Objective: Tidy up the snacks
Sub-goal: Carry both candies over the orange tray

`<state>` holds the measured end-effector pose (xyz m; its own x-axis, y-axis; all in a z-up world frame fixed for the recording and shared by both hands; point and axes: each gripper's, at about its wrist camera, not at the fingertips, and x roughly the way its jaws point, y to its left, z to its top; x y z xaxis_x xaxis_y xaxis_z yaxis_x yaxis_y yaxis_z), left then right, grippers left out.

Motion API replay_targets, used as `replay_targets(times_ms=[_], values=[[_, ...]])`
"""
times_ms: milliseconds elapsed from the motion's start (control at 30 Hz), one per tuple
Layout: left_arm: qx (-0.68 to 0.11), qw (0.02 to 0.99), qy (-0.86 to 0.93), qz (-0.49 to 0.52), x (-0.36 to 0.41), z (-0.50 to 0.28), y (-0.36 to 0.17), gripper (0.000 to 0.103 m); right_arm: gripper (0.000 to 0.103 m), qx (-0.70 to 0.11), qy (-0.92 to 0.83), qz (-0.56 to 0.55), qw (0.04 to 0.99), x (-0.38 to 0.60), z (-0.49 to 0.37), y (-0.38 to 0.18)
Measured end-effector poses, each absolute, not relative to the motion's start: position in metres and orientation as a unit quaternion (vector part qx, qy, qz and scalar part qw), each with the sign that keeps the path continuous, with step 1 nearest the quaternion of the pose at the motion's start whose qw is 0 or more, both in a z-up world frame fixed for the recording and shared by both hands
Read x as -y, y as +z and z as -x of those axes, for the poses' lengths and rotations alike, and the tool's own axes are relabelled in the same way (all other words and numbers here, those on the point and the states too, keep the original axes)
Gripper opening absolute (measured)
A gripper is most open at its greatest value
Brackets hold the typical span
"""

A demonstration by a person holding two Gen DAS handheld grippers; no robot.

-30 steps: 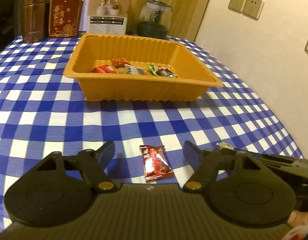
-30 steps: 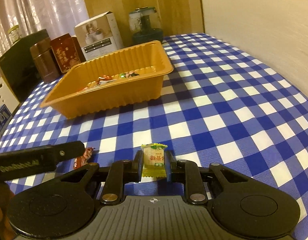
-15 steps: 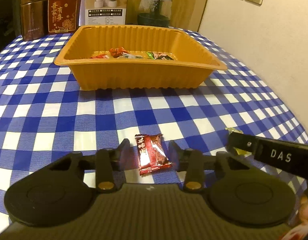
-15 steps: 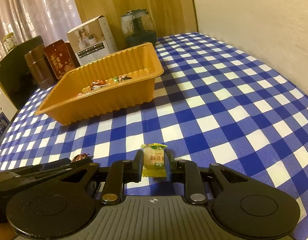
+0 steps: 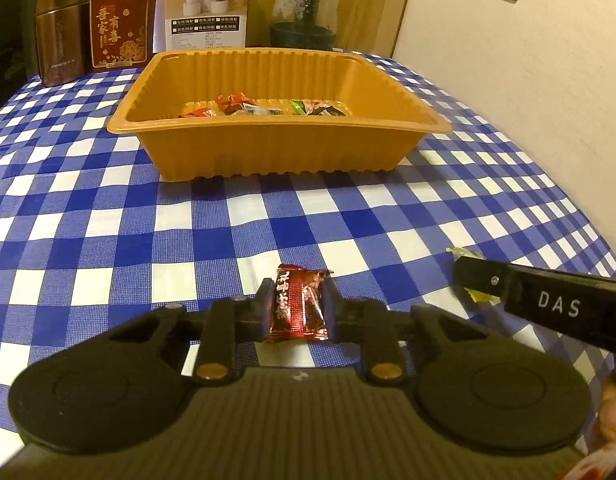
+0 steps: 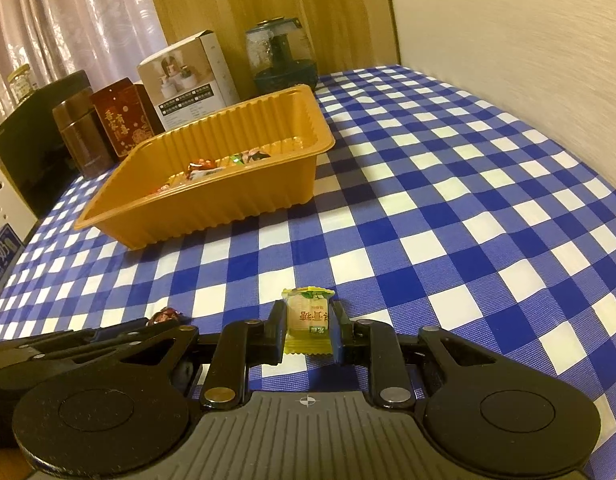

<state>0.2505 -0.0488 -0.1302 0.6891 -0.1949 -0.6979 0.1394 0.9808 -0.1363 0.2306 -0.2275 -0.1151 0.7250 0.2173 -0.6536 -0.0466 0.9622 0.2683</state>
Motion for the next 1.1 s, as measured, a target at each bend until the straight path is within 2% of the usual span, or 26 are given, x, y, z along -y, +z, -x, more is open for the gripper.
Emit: replay_targets(times_ms=[467,1100], values=[[-0.387,0.917,-0.089,0.047,0.042,-0.246,-0.123,0.022,0.022,-0.358,0.085,-0.113,0.923,0.227,-0.227,-0.109],[-0.33,0.937,-0.101,0.056,0.019,-0.239,-0.056,0.022,0.022,-0.299,0.144,-0.078,0.94,0.208,-0.226,-0.048]])
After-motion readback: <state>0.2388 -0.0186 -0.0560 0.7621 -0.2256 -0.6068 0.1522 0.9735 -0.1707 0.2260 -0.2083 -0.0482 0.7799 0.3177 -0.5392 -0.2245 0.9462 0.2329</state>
